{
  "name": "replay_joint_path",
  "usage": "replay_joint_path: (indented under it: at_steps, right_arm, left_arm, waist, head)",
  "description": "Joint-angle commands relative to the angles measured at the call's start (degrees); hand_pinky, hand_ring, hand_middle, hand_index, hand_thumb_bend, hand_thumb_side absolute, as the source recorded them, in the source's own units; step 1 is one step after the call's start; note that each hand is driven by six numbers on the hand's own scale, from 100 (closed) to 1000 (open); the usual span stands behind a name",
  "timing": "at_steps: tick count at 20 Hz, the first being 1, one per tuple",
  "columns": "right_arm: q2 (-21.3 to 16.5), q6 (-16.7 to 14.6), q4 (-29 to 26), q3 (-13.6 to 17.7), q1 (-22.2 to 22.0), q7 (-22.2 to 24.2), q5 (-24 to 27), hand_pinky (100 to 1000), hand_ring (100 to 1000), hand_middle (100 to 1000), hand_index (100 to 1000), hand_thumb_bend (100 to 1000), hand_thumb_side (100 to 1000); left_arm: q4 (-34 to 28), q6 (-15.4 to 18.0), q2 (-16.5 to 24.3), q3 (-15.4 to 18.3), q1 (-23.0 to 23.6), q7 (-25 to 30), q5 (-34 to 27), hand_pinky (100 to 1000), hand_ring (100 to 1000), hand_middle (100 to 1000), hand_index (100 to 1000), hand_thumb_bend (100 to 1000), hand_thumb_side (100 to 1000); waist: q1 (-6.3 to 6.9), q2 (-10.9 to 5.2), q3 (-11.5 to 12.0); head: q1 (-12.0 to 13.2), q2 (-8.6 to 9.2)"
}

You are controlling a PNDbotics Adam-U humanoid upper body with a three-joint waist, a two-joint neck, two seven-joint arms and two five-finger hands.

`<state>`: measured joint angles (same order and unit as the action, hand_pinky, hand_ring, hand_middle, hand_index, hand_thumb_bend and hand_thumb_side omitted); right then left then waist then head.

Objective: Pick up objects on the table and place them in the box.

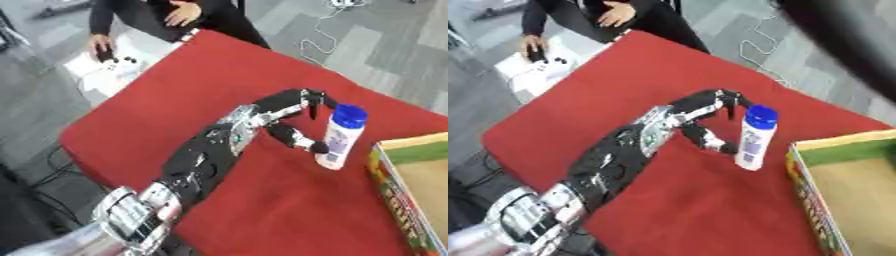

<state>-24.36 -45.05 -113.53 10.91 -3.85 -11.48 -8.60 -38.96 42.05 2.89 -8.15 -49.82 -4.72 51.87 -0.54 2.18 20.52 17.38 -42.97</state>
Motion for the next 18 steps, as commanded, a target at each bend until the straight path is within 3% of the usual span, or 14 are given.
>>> replay_joint_path:
  at_steps: [1,8,14,18]
  right_arm:
    - [-1.51,0.27,-1.06,0.17,0.91,0.56,0.82,100,283,333,399,124,936]
    - [-2.04,0.73,-1.06,0.2,1.8,1.75,2.44,100,283,333,400,120,935]
    - [-2.57,1.32,-1.06,-0.15,2.61,3.42,3.7,100,285,335,397,118,938]
    - [-2.86,1.87,-1.06,0.03,3.23,4.3,4.66,100,285,336,400,116,939]
  left_arm:
    - [0.34,-0.36,0.08,1.02,-1.67,-1.59,1.8,705,557,750,889,689,961]
    - [1.61,-0.22,-0.21,1.56,-3.09,-3.59,5.87,720,567,756,885,697,959]
    - [2.47,0.13,-0.34,1.99,-3.54,-4.54,7.88,723,568,757,885,695,963]
    - [2.89,0.57,-0.55,2.06,-3.51,-4.68,8.47,725,570,758,884,693,969]
  waist:
    - [0.0,-0.48,-0.36]
    - [0.15,-0.38,-1.14]
    - [0.43,-0.31,-1.78]
    - [0.58,-0.23,-2.28]
  head:
    - [1.32,1.43]
    - [1.6,0.78]
    - [5.07,0.21]
    - [5.33,0.05]
